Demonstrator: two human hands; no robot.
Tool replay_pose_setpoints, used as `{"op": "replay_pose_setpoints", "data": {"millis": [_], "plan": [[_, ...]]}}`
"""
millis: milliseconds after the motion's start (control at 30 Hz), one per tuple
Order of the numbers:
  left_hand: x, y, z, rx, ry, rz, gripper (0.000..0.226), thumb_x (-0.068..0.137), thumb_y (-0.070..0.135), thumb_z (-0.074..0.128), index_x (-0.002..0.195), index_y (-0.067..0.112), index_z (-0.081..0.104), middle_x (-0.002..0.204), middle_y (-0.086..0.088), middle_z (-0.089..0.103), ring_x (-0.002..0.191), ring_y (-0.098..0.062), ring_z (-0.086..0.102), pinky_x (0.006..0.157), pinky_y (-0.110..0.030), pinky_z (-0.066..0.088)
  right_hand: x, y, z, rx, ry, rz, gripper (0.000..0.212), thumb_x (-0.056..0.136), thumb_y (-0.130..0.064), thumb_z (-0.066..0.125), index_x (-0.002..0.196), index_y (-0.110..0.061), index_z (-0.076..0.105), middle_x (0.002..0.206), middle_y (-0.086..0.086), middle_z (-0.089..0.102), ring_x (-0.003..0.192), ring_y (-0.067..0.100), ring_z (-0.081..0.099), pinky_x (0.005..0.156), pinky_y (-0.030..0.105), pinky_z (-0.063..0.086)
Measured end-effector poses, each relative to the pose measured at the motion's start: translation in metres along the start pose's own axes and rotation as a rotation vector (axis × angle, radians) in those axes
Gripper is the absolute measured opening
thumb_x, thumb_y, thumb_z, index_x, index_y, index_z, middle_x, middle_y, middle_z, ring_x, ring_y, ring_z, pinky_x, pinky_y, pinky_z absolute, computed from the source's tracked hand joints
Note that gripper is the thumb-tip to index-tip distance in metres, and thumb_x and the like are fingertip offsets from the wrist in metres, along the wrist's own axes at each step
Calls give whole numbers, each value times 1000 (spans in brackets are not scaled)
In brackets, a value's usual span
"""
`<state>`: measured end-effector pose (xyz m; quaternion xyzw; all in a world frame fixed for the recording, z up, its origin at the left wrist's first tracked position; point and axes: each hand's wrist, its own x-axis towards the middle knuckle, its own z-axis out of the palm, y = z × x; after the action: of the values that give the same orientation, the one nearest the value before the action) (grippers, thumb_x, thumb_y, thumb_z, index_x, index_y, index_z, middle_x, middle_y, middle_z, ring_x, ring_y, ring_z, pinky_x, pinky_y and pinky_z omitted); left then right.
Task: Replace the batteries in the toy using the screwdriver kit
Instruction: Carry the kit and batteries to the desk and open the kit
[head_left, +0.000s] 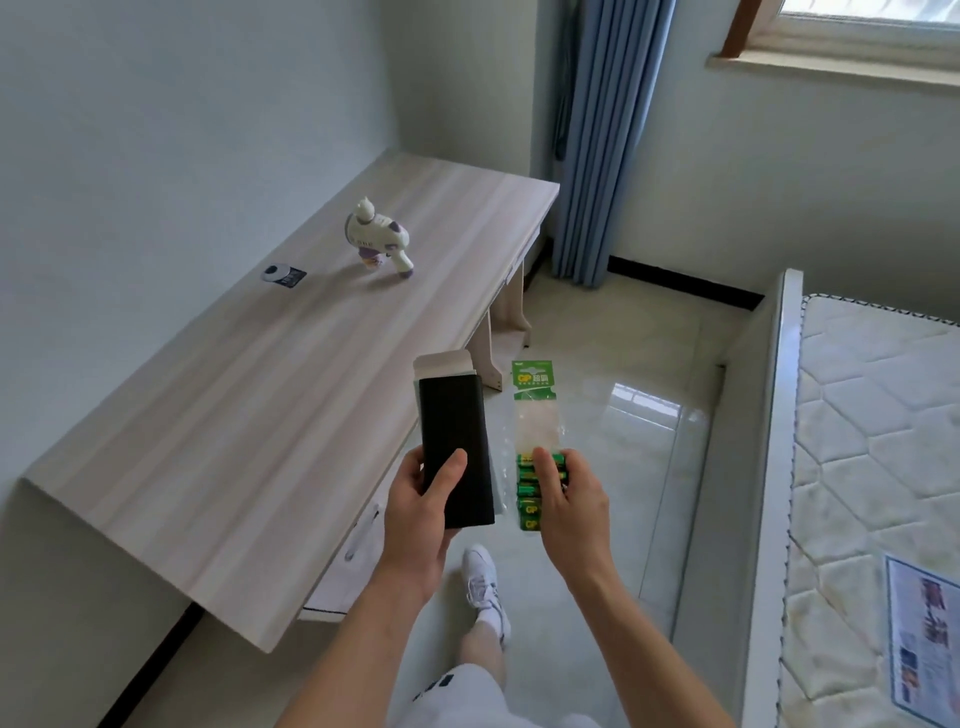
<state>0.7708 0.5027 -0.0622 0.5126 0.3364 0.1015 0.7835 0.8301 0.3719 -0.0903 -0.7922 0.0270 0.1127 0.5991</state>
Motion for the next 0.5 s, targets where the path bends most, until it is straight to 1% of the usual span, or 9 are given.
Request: {"op": "replay_pose_setpoints", "data": {"millis": [67, 133, 200, 267, 300, 400, 500], "plan": [[29, 5, 11, 3, -5, 0, 22, 91, 18, 68, 112, 19, 64, 108, -9, 72, 88, -17, 74, 67, -32, 60, 29, -5, 3, -15, 7, -1, 34, 100, -37, 51, 87, -6, 58, 75, 7, 64, 64, 14, 56, 52, 18, 44], [61, 13, 22, 8, -12, 2, 23, 91, 18, 67, 114, 19, 64, 108, -7, 71, 91, -19, 73, 69, -33, 61, 62, -10, 10, -22, 11, -2, 34, 100, -36, 52, 86, -6, 58, 74, 7, 63, 62, 13, 55, 51, 18, 44], [96, 22, 33, 10, -17, 6, 30, 89, 22, 68, 117, 19, 62, 109, -8, 71, 97, -24, 71, 71, -36, 61, 98, -16, 20, -30, 13, -5, 35, 100, -36, 52, 85, -5, 56, 72, 6, 61, 60, 12, 53, 49, 18, 43], [134, 32, 44, 5, -12, 9, 39, 83, 27, 71, 120, 19, 62, 110, -9, 71, 101, -27, 70, 74, -39, 61, 138, -25, 32, -68, 13, -19, 36, 100, -35, 52, 82, -5, 54, 68, 2, 57, 58, 11, 50, 48, 17, 41], [155, 38, 49, -3, -5, 5, 40, 82, 29, 71, 120, 19, 62, 110, -9, 71, 101, -28, 70, 75, -41, 61, 159, -31, 38, -91, 9, -23, 36, 101, -35, 51, 81, -6, 54, 67, 0, 56, 58, 11, 50, 49, 16, 40], [211, 60, 63, -34, 7, -4, 32, 88, 24, 69, 119, 19, 62, 110, -9, 71, 102, -29, 69, 78, -43, 61, 220, -55, 58, -102, 2, -29, 36, 101, -35, 51, 82, -4, 54, 68, 2, 56, 59, 13, 51, 47, 16, 40], [259, 85, 73, -60, 33, 7, 33, 89, 25, 68, 120, 20, 62, 113, -8, 69, 104, -28, 68, 78, -41, 60, 274, -77, 81, -83, -9, -24, 36, 100, -37, 51, 79, -7, 52, 68, 1, 55, 59, 13, 50, 46, 17, 40]]}}
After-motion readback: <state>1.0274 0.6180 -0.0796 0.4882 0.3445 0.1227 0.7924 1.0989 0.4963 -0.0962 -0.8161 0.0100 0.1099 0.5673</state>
